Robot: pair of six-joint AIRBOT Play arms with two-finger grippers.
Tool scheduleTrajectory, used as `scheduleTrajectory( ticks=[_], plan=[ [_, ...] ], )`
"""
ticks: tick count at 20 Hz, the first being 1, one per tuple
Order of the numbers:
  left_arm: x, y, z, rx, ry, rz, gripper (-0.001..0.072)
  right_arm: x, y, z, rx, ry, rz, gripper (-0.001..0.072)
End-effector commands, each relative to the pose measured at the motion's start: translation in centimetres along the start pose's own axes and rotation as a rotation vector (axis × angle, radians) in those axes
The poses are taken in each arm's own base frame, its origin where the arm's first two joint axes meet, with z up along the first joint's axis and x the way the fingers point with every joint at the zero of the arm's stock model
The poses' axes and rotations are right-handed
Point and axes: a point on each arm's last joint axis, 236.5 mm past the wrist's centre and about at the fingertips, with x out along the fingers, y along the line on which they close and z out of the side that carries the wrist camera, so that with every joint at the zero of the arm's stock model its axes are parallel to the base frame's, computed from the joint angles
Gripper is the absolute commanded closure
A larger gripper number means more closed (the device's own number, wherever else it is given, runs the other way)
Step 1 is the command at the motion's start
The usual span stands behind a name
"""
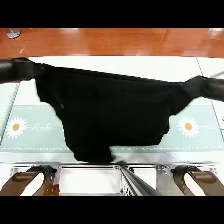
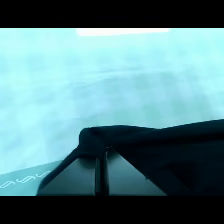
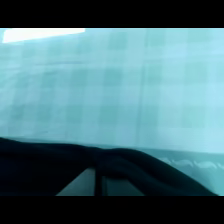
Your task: Fold the shirts.
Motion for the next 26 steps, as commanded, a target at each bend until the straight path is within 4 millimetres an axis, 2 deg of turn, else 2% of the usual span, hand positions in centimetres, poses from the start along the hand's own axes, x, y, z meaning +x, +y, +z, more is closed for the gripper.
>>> scheduleTrajectory(
  ticks=[1, 3, 5, 6, 7, 8, 10, 11, 12, 14, 15, 16, 18, 20, 21, 23, 26],
  plan=[
    [7.8, 3.0, -1.7, -0.152, 0.083, -0.024, 0.0683, 9.2, -2.5, 1.4, 0.143, 0.012, 0.038, 0.0694],
    [10.9, 3.7, -2.7, -0.232, 0.124, -0.052, 0.0683, 12.9, -3.6, 1.8, 0.187, 0.047, 0.042, 0.0694],
    [13.2, 4.1, -3.7, -0.303, 0.159, -0.076, 0.0672, 15.7, -4.4, 2.7, 0.221, 0.067, 0.044, 0.0693],
    [14.0, 4.2, -4.2, -0.331, 0.173, -0.087, 0.0544, 16.7, -4.6, 3.4, 0.226, 0.070, 0.043, 0.0591],
    [14.7, 4.3, -4.7, -0.348, 0.190, -0.090, 0.0135, 17.3, -4.7, 3.9, 0.236, 0.077, 0.046, 0.0205],
    [14.7, 4.6, -5.3, -0.343, 0.215, -0.087, 0.0002, 17.3, -4.7, 4.4, 0.226, 0.094, 0.052, 0.0093],
    [13.2, 6.2, -6.4, -0.353, 0.270, -0.068, 0.0003, 15.1, -6.6, 5.5, 0.208, 0.136, 0.031, 0.0094],
    [12.1, 7.4, -7.3, -0.370, 0.311, -0.056, 0.0004, 13.5, -8.4, 5.2, 0.202, 0.179, -0.003, 0.0095],
    [10.8, 8.9, -8.6, -0.388, 0.362, -0.036, 0.0004, 11.4, -11.1, 3.9, 0.214, 0.242, -0.065, 0.0095],
    [8.4, 11.4, -12.0, -0.457, 0.449, 0.004, 0.0004, 7.3, -16.6, -1.4, 0.297, 0.415, -0.222, 0.0096],
    [7.5, 12.1, -14.1, -0.509, 0.474, 0.015, 0.0004, 5.8, -18.2, -4.3, 0.334, 0.475, -0.267, 0.0095],
    [6.9, 12.3, -16.3, -0.556, 0.496, 0.023, 0.0004, 4.9, -18.9, -7.3, 0.385, 0.506, -0.284, 0.0096],
    [6.2, 11.5, -21.6, -0.635, 0.550, 0.024, 0.0004, 4.6, -18.4, -12.2, 0.454, 0.491, -0.272, 0.0096],
    [6.1, 9.4, -26.1, -0.691, 0.610, -0.009, 0.0004, 5.1, -16.9, -15.6, 0.502, 0.445, -0.236, 0.0096],
    [6.3, 8.4, -27.4, -0.721, 0.613, -0.039, 0.0004, 5.5, -16.0, -16.8, 0.535, 0.426, -0.205, 0.0096],
    [7.2, 6.8, -28.9, -0.800, 0.587, -0.093, 0.0004, 5.9, -15.0, -18.6, 0.584, 0.413, -0.172, 0.0096],
    [8.6, 4.9, -28.2, -0.868, 0.478, -0.205, 0.0004, 6.1, -14.6, -19.3, 0.583, 0.428, -0.153, 0.0096]
  ],
)
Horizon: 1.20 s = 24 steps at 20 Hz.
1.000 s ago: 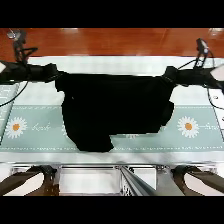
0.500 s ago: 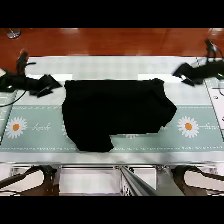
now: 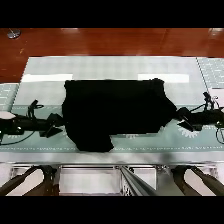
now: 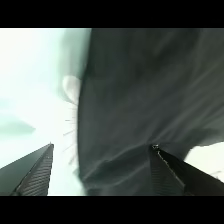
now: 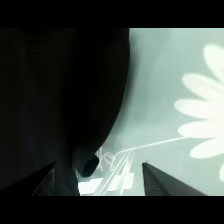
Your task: Fold the shirts.
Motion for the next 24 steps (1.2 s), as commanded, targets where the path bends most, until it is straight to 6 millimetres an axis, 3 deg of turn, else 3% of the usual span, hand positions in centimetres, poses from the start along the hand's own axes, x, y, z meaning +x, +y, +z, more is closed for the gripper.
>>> scheduleTrajectory(
  ticks=[1, 6, 7, 8, 9, 14, 16, 21, 23, 24],
  plan=[
    [1.8, -1.9, -1.0, -0.047, -0.045, -0.163, 0.0004, 0.9, 0.1, -1.4, 0.023, 0.001, 0.038, 0.0096],
    [4.8, -2.9, -3.0, 0.087, -0.001, -0.093, 0.0011, 0.9, 0.0, -1.1, 0.058, -0.015, 0.036, 0.0096],
    [5.1, -3.4, -3.2, 0.127, 0.010, -0.089, 0.0139, 0.9, 0.0, -0.9, 0.071, -0.023, 0.036, 0.0096],
    [5.1, -4.0, -3.3, 0.180, 0.016, -0.094, 0.0623, 0.9, 0.0, -0.7, 0.083, -0.031, 0.038, 0.0096],
    [4.9, -4.6, -3.1, 0.210, 0.014, -0.101, 0.0683, 1.0, 0.1, -0.5, 0.095, -0.033, 0.043, 0.0096],
    [3.5, -7.4, -1.3, 0.273, -0.014, -0.138, 0.0683, 3.3, 1.6, -0.2, 0.079, -0.028, 0.058, 0.0105],
    [3.1, -8.0, -1.1, 0.288, -0.013, -0.148, 0.0683, 4.1, 1.4, -0.2, 0.092, -0.012, 0.047, 0.0264],
    [3.1, -8.1, -1.1, 0.291, -0.012, -0.150, 0.0683, 4.3, 1.3, 0.1, 0.092, -0.023, 0.044, 0.0286],
    [3.1, -8.1, -1.1, 0.291, -0.012, -0.150, 0.0683, 4.5, 1.3, 0.2, 0.099, -0.023, 0.045, 0.0357],
    [3.1, -8.1, -1.1, 0.290, -0.012, -0.150, 0.0683, 4.8, 1.5, 0.1, 0.103, -0.016, 0.051, 0.0357]
  ],
)
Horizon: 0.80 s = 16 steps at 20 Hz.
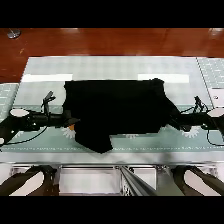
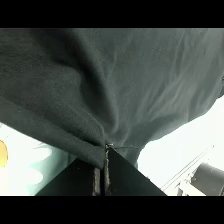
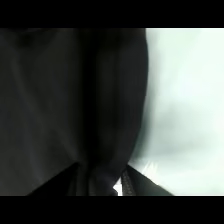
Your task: Fold the shirts.
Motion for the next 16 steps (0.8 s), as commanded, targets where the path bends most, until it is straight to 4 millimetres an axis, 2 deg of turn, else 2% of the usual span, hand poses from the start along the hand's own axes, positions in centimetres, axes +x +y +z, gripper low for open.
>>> scheduleTrajectory(
  ticks=[1, 2, 3, 5, 6, 7, 9, 10, 11, 12, 13, 14, 16],
  plan=[
    [0.0, -0.1, 0.1, 0.004, -0.001, -0.002, 0.0683, 1.0, 0.5, -0.2, 0.000, 0.014, 0.012, 0.0430],
    [0.0, -0.1, 0.1, 0.004, -0.001, -0.002, 0.0683, 1.6, 1.0, -0.6, -0.026, 0.034, 0.024, 0.0616],
    [0.0, -0.1, 0.0, 0.004, 0.000, -0.003, 0.0683, 1.9, 1.7, -0.8, -0.057, 0.042, 0.047, 0.0694],
    [-0.9, -0.8, 1.1, 0.015, -0.015, -0.019, 0.0683, 0.6, 4.1, 0.3, -0.118, 0.026, 0.097, 0.0694],
    [-1.9, -1.7, 2.4, 0.032, -0.039, -0.036, 0.0683, -1.3, 6.2, 1.7, -0.171, -0.011, 0.125, 0.0694],
    [-3.6, -3.5, 4.5, 0.060, -0.088, -0.073, 0.0684, -3.8, 8.9, 3.5, -0.229, -0.071, 0.163, 0.0694],
    [-8.7, -10.2, 10.1, 0.149, -0.253, -0.206, 0.0684, -11.7, 15.8, 7.4, -0.376, -0.263, 0.254, 0.0695],
    [-12.0, -14.3, 12.3, 0.224, -0.339, -0.270, 0.0684, -16.4, 19.2, 8.4, -0.454, -0.361, 0.299, 0.0695],
    [-15.6, -18.6, 13.7, 0.332, -0.420, -0.309, 0.0684, -21.7, 22.5, 8.4, -0.541, -0.462, 0.341, 0.0695],
    [-18.7, -22.2, 14.2, 0.417, -0.479, -0.312, 0.0684, -27.1, 25.1, 7.6, -0.627, -0.568, 0.366, 0.0694],
    [-21.8, -25.4, 14.2, 0.492, -0.538, -0.289, 0.0684, -31.6, 26.8, 6.2, -0.700, -0.663, 0.379, 0.0695],
    [-24.6, -28.0, 13.7, 0.580, -0.598, -0.246, 0.0684, -36.1, 28.0, 4.0, -0.769, -0.759, 0.392, 0.0695],
    [-30.1, -32.6, 11.7, 0.748, -0.736, -0.132, 0.0684, -43.0, 28.6, -0.9, -0.863, -0.940, 0.395, 0.0695]
  ],
)
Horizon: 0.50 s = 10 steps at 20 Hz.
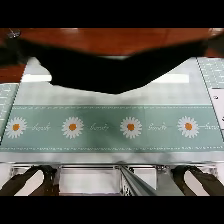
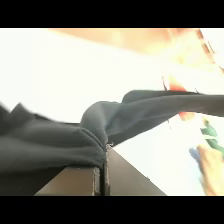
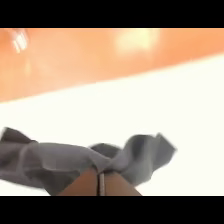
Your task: Fold the shirts.
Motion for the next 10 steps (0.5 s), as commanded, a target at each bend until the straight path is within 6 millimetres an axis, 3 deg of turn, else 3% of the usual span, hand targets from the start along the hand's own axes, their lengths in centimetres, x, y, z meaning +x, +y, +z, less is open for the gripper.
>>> scheduleTrajectory(
  ticks=[1, 4, 6, 8, 10],
  plan=[
    [-7.4, -10.2, 7.0, 0.339, -0.187, 0.122, 0.0684, -12.4, 8.4, 5.1, -0.249, -0.273, -0.013, 0.0695],
    [-14.9, -16.3, 8.7, 0.579, -0.356, 0.326, 0.0684, -20.0, 10.7, 4.2, -0.329, -0.427, -0.105, 0.0694],
    [-19.6, -19.2, 8.4, 0.668, -0.460, 0.445, 0.0684, -23.7, 10.9, 3.2, -0.346, -0.491, -0.176, 0.0694],
    [-22.9, -21.7, 6.7, 0.729, -0.527, 0.507, 0.0684, -26.1, 10.7, 1.8, -0.338, -0.513, -0.231, 0.0694],
    [-24.7, -23.4, 4.8, 0.768, -0.550, 0.531, 0.0684, -27.3, 10.6, 0.4, -0.334, -0.506, -0.253, 0.0694]
  ],
)
